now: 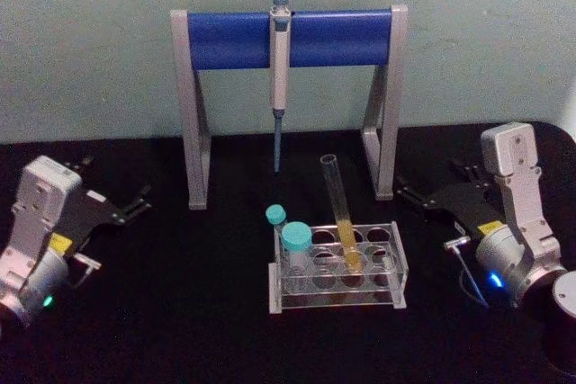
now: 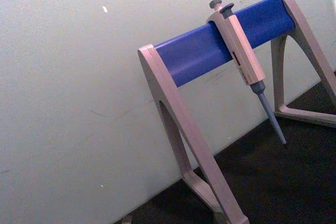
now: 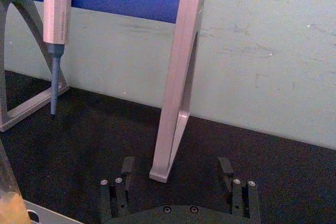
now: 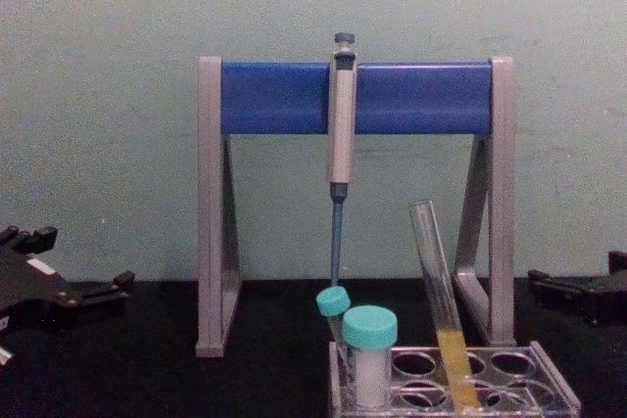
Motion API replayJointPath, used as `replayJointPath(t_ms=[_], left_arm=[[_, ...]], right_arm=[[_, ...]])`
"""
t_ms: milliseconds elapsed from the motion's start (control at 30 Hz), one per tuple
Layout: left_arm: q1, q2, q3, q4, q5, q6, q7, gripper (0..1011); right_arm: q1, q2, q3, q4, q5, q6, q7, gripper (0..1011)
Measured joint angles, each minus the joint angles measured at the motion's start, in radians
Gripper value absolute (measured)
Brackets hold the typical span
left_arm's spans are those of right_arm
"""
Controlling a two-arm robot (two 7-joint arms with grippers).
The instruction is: Pick up the test tube from the test tube rack, shake it, then place it back into the test tube rack.
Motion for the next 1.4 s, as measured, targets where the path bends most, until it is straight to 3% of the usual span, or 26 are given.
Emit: replayJointPath(t_ms=[1400], left_arm=[[0.000,0.000,0.000,0.000,0.000,0.000,0.000,1001]], right_arm=[[0.000,0.002,-0.002,-0.003,0.001,-0.005,-0.002,1000]])
